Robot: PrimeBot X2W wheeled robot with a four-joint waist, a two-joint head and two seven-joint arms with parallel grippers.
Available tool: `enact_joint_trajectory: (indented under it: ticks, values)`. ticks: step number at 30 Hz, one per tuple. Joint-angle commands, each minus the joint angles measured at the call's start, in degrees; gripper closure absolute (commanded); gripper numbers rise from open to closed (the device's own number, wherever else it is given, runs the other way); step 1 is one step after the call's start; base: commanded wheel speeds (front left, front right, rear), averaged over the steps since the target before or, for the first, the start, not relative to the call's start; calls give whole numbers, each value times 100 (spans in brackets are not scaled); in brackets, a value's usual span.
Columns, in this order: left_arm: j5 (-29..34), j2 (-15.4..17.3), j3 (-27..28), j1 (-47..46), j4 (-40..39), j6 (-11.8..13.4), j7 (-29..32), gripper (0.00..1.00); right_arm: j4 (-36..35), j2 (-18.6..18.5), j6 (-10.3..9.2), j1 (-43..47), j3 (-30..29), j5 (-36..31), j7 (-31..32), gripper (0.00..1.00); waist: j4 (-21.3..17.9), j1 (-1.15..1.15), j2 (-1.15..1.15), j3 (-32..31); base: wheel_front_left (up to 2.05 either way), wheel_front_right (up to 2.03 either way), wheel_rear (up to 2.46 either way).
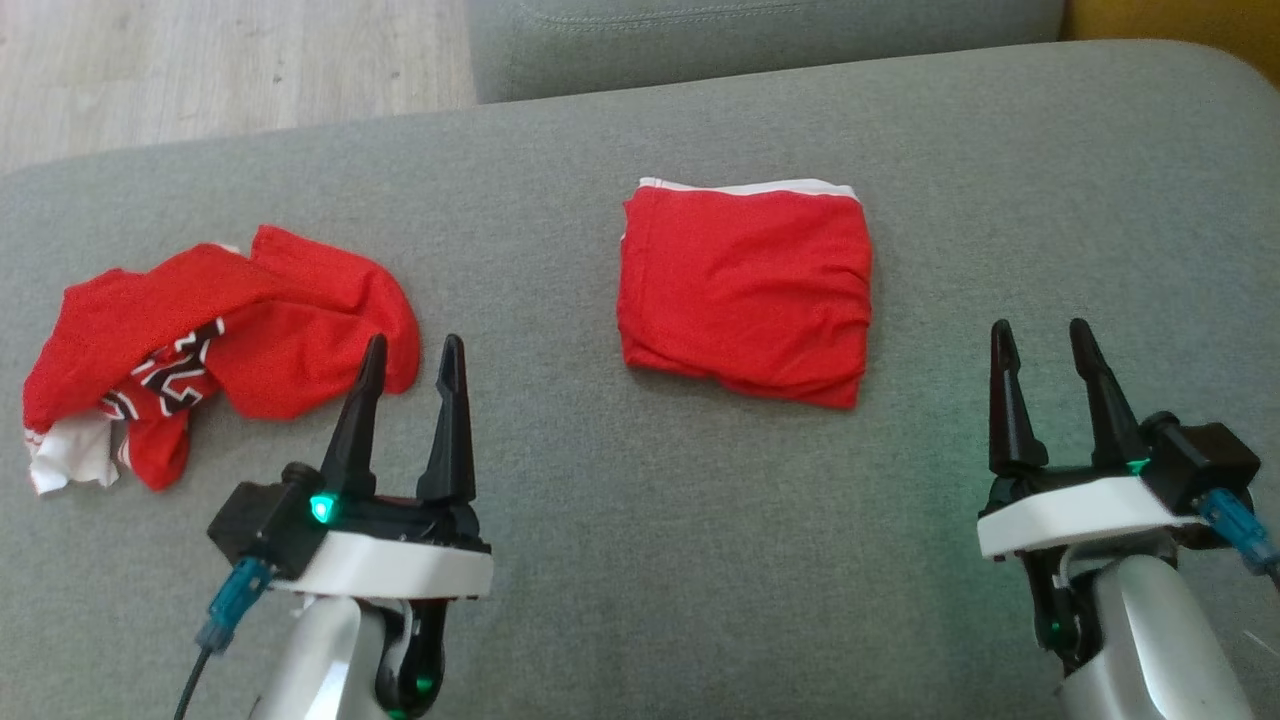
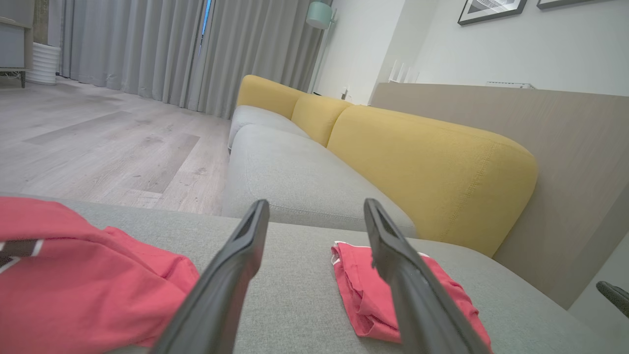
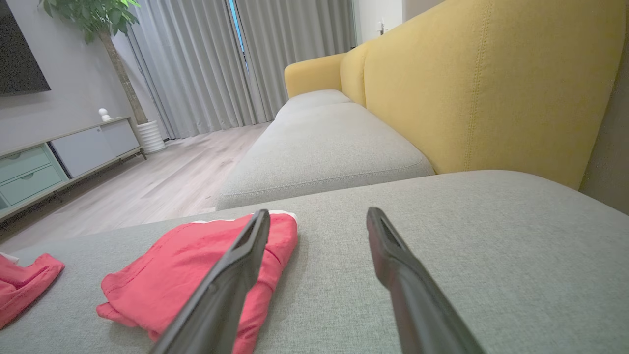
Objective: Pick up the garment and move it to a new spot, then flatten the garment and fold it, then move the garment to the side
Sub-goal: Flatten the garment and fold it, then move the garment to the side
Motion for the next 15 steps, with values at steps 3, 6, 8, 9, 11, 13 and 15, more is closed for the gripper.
enact_joint_trajectory:
  ticks: [3, 6, 8, 9, 11, 13, 15]
  values:
    - [63, 38, 179, -167, -226, -33, -29, 0, -188, -6, 22, -227, 107, -3, -62, 0, 58, 0, 0, 61, 0, 0, 0]
    - [64, 38, 128, -202, -247, -33, -29, 0, -31, -6, 22, -329, 69, -78, -62, 0, 121, 0, 0, 142, 0, 0, 0]
    - [63, 38, 92, -239, -254, -33, -29, 0, 155, -5, 22, -452, 52, -100, -62, 0, 173, 0, 0, 213, 0, 0, 0]
    - [62, 38, 68, -263, -259, -33, -29, 0, 255, -5, 22, -532, 46, -88, -59, 0, 207, 0, 0, 261, 0, 0, 0]
    - [55, 38, 24, -322, -268, -33, -29, 0, 474, -5, 22, -714, 36, -77, 12, 0, 286, 0, 0, 353, 0, 0, 0]
    - [41, 38, -19, -380, -273, -33, -29, 0, 697, -5, 22, -917, 35, -8, 106, 0, 373, 0, 0, 444, 0, 0, 0]
    - [28, 38, -65, -432, -268, -33, -29, 0, 967, -5, 22, -1120, 65, 206, 256, 0, 469, 0, 0, 536, 0, 0, 0]
